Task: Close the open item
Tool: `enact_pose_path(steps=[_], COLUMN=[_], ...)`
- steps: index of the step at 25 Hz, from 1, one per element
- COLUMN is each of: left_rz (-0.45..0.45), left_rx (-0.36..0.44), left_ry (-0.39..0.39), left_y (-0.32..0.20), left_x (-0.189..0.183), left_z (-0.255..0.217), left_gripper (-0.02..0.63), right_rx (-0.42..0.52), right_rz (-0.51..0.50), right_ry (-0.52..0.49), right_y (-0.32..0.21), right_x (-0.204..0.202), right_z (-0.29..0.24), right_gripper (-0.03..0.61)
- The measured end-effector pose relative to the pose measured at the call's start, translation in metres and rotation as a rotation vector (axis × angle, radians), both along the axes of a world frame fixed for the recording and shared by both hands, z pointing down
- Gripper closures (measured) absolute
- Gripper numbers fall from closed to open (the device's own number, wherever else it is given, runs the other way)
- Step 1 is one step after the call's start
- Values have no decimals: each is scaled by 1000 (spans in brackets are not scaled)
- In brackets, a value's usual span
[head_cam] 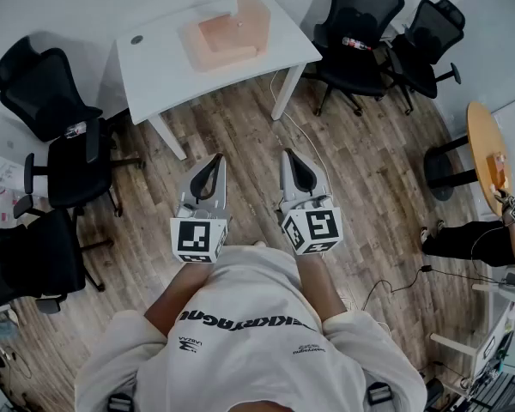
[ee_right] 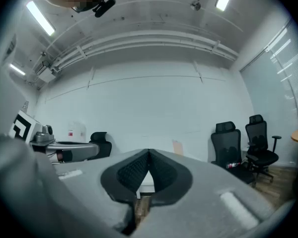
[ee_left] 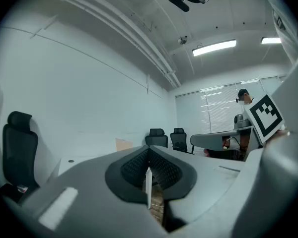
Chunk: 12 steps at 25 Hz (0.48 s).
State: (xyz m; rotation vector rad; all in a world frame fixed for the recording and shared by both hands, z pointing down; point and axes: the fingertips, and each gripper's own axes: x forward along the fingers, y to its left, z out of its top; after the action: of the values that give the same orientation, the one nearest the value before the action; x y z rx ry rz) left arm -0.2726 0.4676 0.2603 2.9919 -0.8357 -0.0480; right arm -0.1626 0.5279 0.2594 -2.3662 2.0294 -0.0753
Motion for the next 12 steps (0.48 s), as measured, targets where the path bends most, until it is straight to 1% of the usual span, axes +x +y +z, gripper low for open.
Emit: enact_pose_path(steps=[3,7,12], left_rz=[-6,-7,-26], left_rx=[8,4,9], left_ry=[-10,-23,-40], left_y=[4,15,23], left_x=[8,21,30], left_z=[-1,1,4], left_gripper=[607,607,607], right_rx=[23,25,27], right_rz=[-22,-18,-14], right_ry=[-1,0,-41], right_y=[3,14,16], right_x=[4,16,34], right_z=[-4,-4,5], right_gripper=[580,580,580])
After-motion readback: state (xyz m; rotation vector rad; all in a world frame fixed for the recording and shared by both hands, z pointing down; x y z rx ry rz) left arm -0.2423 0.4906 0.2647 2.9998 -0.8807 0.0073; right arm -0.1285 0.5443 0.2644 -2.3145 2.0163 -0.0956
